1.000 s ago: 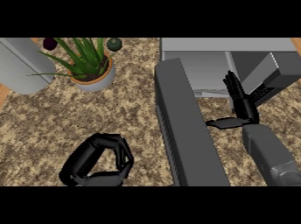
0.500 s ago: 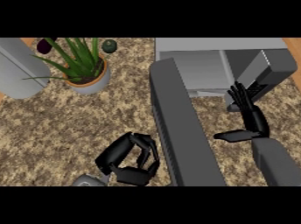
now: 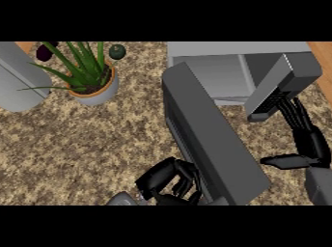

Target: Pick up the milk, place it into the microwave and close the microwave

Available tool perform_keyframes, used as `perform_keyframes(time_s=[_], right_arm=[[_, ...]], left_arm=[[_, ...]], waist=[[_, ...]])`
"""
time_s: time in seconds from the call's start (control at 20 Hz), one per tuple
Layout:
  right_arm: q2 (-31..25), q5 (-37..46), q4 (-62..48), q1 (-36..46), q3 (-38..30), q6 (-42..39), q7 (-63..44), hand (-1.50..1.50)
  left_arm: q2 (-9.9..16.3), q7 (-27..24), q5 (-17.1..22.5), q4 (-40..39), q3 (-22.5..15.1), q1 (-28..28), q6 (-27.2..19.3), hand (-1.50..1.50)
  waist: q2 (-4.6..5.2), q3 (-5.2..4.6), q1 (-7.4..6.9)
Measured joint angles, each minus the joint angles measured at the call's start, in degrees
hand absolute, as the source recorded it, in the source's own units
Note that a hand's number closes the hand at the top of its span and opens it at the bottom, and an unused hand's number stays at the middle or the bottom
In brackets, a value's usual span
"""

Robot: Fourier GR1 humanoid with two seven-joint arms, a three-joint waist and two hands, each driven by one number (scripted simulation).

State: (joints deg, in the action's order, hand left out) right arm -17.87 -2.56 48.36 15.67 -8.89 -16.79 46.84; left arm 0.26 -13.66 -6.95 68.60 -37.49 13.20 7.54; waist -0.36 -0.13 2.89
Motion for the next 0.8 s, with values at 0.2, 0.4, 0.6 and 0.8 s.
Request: perform_keyframes(time_s=[0.2,0.4,0.6,0.8], right_arm=[[-1.11,-3.04,8.07,-3.97,-0.2,-2.88,-3.34,-1.5],[-2.96,-7.11,13.9,-5.77,-0.8,-6.92,-7.2,-1.5],[-4.52,-10.29,18.2,-6.34,-1.11,-9.54,-10.67,-1.5],[-5.89,-13.04,20.8,-5.82,-0.78,-12.46,-13.56,-1.5]], left_arm=[[0.18,0.59,4.51,-3.12,-7.95,4.37,-9.03,1.5],[0.42,1.12,10.53,-5.45,-12.99,8.51,-17.44,1.5],[0.63,1.27,16.44,-6.53,-16.4,11.61,-25.19,1.5],[0.43,-0.52,21.86,-7.15,-17.78,14.76,-30.58,1.5]], waist=[[0.12,-0.05,0.8],[0.38,-0.1,1.95],[0.67,-0.11,3.12],[1.09,-0.16,4.28]])
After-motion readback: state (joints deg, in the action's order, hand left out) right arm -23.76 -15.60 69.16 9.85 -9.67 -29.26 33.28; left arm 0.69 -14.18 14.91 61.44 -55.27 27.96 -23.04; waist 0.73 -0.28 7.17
